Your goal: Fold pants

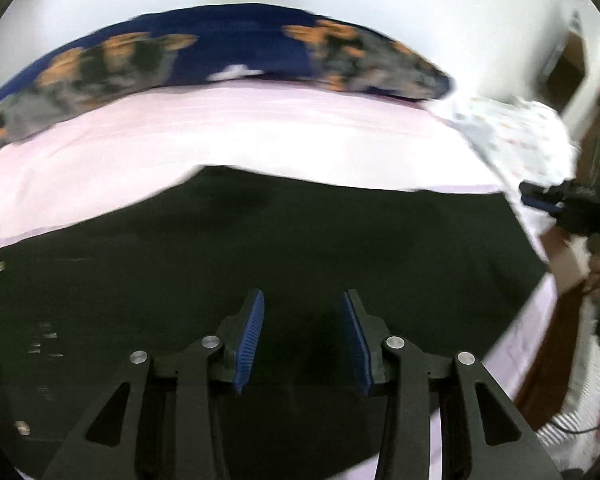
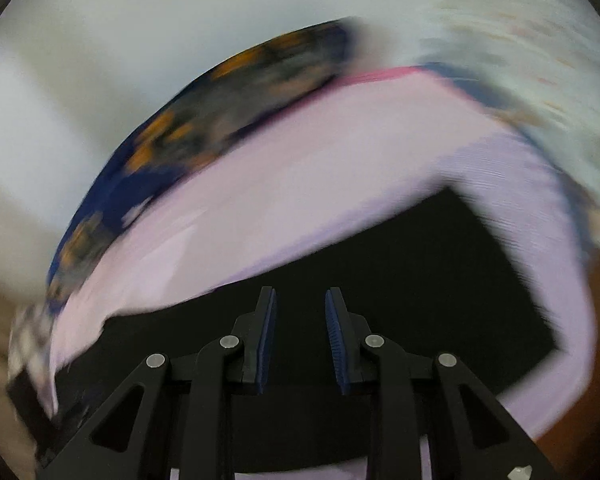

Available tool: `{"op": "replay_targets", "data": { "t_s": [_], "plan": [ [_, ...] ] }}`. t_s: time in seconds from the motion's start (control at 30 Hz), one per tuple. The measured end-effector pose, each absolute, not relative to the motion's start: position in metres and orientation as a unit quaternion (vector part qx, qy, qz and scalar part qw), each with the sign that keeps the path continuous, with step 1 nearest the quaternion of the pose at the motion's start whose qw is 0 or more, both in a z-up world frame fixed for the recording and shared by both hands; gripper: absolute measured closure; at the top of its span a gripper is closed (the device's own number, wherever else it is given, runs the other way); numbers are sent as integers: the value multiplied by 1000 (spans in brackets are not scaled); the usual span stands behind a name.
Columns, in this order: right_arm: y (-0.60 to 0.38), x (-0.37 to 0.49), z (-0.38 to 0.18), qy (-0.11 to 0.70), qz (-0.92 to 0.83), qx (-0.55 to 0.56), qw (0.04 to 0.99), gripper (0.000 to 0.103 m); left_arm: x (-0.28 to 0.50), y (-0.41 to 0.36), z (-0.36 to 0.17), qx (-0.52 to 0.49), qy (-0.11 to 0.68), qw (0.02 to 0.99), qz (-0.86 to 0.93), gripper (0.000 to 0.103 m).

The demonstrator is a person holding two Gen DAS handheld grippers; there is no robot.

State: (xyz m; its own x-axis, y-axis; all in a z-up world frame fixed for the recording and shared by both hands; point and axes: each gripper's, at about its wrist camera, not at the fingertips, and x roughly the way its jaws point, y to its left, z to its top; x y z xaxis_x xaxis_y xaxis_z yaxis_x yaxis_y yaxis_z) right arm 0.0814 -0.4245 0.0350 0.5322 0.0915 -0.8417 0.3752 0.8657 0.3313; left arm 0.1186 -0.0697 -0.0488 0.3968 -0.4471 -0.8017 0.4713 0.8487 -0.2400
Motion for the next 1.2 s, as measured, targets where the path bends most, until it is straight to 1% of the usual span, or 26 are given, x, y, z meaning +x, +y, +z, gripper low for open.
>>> {"op": "replay_targets", "data": {
  "t_s": [0.2, 0.27, 0.33, 0.5, 0.63, 0.7, 0.73, 0.77, 0.8, 0.9, 1.0, 1.13, 1.17, 1.2],
  "plan": [
    [-303, 162, 10, 533, 73, 159, 828, 78, 127, -28, -75, 10, 494, 840, -223, 61],
    [-266, 182, 1, 550, 117, 141, 815, 74, 126, -21, -76, 0, 491, 840, -233, 61],
    [-229, 199, -9, 563, 156, 118, 803, 68, 124, -16, -76, 2, 487, 840, -241, 61],
    [-165, 237, -39, 600, 213, 67, 768, 68, 124, -14, -68, 4, 484, 839, -248, 61],
    [-147, 253, -57, 621, 230, 47, 748, 67, 125, -11, -63, 0, 485, 836, -256, 61],
    [-141, 259, -68, 638, 248, 54, 727, 67, 128, -10, -62, -7, 489, 833, -259, 61],
    [-138, 260, -70, 641, 255, 58, 721, 71, 129, -10, -62, -10, 491, 832, -260, 61],
    [-137, 261, -70, 632, 259, 57, 728, 80, 131, -9, -62, -12, 492, 830, -261, 61],
    [-138, 262, -68, 626, 261, 61, 732, 91, 131, -9, -61, -13, 492, 830, -261, 61],
    [-141, 268, -64, 608, 255, 73, 748, 94, 132, -10, -60, -7, 487, 833, -263, 61],
    [-142, 273, -77, 614, 239, 79, 748, 95, 130, -11, -66, 4, 488, 832, -262, 61],
    [-144, 272, -80, 603, 232, 81, 759, 95, 119, -13, -69, 27, 468, 845, -258, 61],
    [-143, 271, -79, 600, 230, 77, 763, 93, 118, -14, -70, 30, 466, 847, -256, 61],
    [-143, 270, -77, 597, 225, 74, 766, 85, 117, -15, -70, 36, 465, 848, -252, 61]
  ]
}}
